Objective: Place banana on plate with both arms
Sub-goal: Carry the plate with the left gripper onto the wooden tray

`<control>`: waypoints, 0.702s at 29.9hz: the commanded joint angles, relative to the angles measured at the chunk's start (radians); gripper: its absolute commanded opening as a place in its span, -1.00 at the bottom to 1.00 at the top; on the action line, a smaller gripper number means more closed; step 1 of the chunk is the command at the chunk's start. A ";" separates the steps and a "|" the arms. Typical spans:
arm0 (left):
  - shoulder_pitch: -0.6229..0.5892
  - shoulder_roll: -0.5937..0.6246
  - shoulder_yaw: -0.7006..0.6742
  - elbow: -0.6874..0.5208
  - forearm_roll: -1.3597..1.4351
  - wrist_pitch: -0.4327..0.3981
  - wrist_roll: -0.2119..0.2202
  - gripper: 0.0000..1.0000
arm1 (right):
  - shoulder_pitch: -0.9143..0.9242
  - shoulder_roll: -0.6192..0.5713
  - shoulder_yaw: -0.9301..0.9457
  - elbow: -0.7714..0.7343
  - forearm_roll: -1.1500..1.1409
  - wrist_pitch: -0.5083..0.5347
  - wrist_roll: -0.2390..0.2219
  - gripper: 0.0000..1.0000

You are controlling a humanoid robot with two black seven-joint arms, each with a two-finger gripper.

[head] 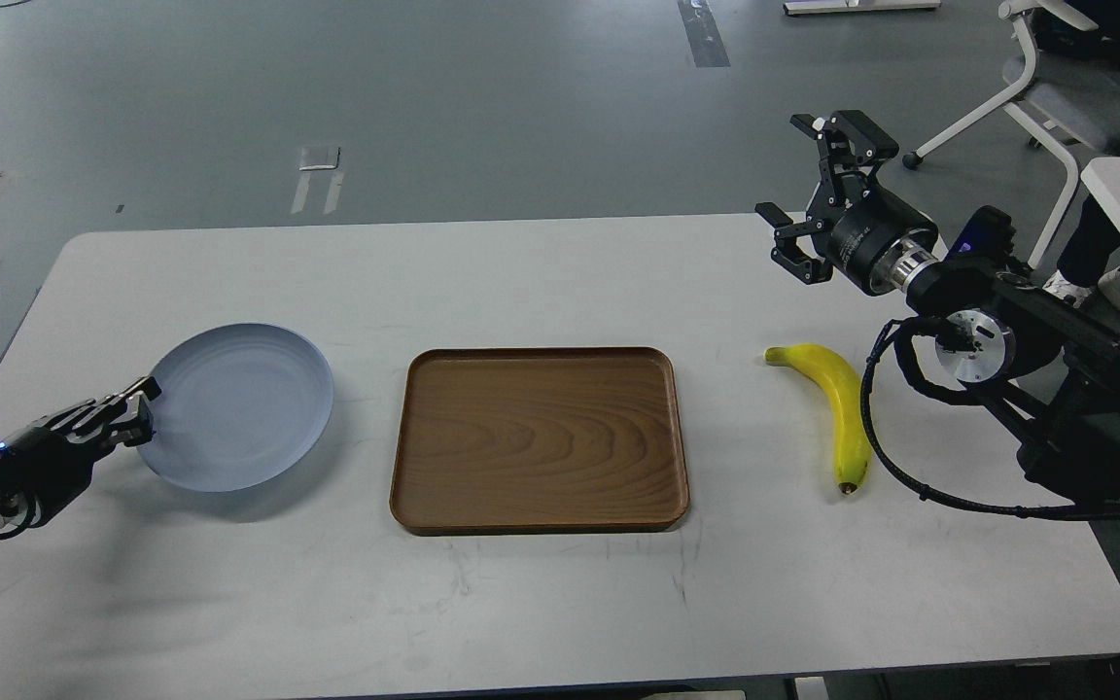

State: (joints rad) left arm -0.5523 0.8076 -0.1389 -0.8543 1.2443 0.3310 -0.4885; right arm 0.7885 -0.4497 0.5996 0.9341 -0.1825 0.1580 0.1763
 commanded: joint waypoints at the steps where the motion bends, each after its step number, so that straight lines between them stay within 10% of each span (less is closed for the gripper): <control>1: -0.053 -0.007 0.002 -0.072 0.020 -0.018 0.000 -1.00 | 0.000 -0.009 0.000 0.000 0.000 0.000 0.000 1.00; 21: -0.348 -0.468 0.269 0.076 0.139 -0.116 0.000 -1.00 | 0.006 -0.032 0.012 -0.001 0.003 -0.003 0.002 1.00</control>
State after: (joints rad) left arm -0.8948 0.4062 0.0995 -0.8443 1.3837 0.2224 -0.4887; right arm 0.7960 -0.4738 0.6111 0.9326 -0.1808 0.1550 0.1764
